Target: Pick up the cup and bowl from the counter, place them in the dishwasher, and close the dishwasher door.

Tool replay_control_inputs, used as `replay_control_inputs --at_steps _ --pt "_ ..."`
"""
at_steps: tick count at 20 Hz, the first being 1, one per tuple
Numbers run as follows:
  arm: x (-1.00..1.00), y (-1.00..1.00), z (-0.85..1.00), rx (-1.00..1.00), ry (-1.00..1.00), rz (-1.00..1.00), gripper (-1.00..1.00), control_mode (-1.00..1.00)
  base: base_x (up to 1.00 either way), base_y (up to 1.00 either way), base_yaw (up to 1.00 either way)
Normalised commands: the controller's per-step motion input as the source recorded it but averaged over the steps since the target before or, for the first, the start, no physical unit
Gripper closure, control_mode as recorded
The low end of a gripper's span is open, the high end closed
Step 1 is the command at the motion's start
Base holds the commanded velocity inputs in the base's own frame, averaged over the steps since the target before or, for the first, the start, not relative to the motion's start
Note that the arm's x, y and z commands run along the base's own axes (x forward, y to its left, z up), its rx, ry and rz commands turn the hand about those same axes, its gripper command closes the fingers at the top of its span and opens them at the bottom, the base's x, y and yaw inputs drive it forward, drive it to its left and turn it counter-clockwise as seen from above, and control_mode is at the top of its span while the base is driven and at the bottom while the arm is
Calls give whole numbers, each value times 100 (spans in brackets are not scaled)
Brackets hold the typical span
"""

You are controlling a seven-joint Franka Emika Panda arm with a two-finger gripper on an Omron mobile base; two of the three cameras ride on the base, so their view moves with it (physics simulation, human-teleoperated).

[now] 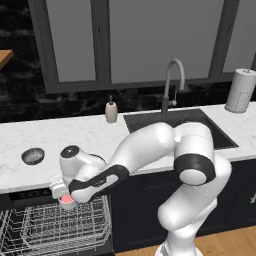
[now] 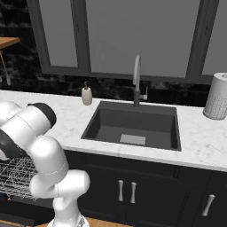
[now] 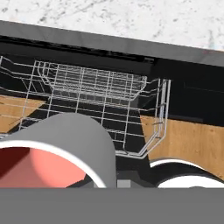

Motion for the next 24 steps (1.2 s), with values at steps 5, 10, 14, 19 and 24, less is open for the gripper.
replay_control_inputs --at_steps 5,10,14,19,24 --pt "-45 9 -51 0 -4 0 100 -100 0 0 0" --pt "-3 17 -28 0 -4 0 100 -100 0 0 0" --pt "0 25 -10 0 0 0 100 -100 0 0 0" --pt "0 36 0 -2 0 0 100 -100 0 0 0" --pt "9 56 0 -6 0 -2 100 -100 0 0 0"
